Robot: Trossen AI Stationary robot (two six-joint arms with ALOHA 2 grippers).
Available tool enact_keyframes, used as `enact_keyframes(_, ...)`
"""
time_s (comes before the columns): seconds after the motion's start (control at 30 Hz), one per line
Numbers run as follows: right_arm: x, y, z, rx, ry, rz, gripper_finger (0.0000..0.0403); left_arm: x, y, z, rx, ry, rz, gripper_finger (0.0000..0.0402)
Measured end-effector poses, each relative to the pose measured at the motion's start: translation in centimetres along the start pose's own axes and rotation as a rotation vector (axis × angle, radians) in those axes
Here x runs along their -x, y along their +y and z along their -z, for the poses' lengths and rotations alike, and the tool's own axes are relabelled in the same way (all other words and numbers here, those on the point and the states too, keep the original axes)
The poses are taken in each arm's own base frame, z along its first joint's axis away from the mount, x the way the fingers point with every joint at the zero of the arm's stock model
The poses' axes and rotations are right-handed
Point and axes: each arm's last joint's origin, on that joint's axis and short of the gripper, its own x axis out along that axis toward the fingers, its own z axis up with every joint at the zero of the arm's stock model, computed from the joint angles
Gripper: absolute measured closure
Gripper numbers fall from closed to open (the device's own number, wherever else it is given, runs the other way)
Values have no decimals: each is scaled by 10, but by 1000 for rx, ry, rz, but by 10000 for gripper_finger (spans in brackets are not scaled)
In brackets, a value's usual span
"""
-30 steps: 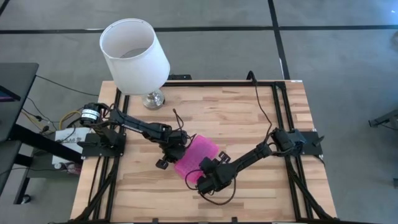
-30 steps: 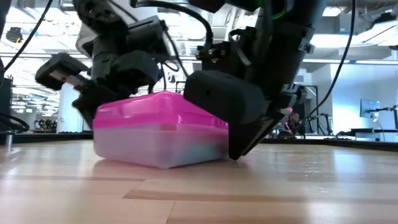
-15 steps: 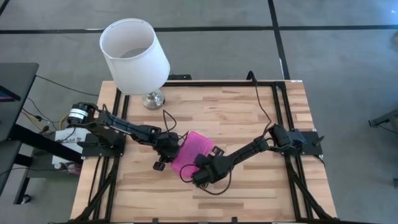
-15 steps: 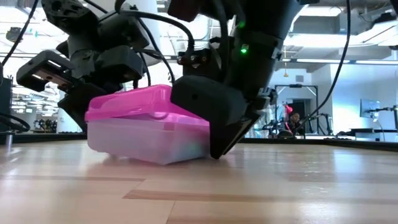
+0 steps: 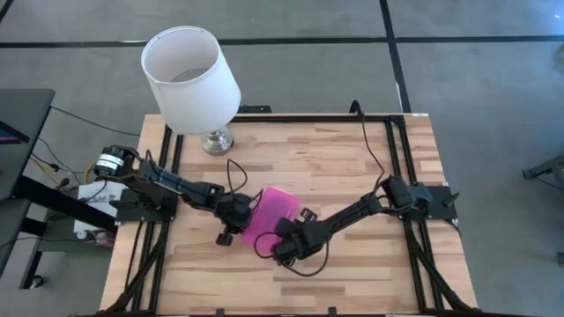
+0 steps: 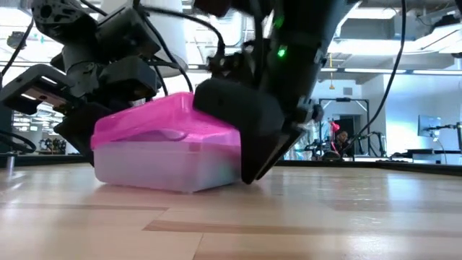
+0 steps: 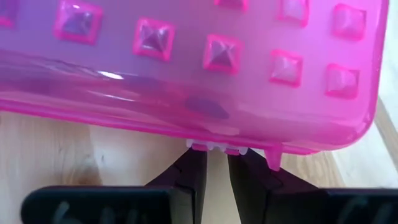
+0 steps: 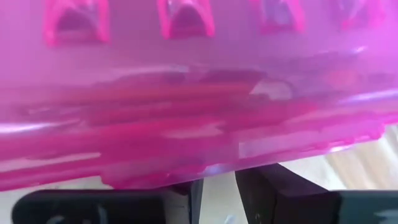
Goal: Pick & place school supplies into a supply box
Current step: Adjust the pink supply box
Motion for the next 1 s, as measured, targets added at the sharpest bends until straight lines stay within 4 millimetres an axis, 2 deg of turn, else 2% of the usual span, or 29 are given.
enact_keyframes(0.4, 31, 14, 24, -161, 7, -26, 321, 0, 2, -6, -42, -60, -77, 341)
enact_keyframes(0.6, 38, 19, 39, -247, 42, -16, 321, 0, 2, -7, -53, -70, -81, 341)
enact_keyframes(0.7, 42, 24, 45, -319, 7, -21, 321, 0, 2, -10, -55, -91, -81, 341)
enact_keyframes(1.0, 47, 33, 48, -450, -87, -64, 321, 1, 1, -14, -38, -137, -74, 341)
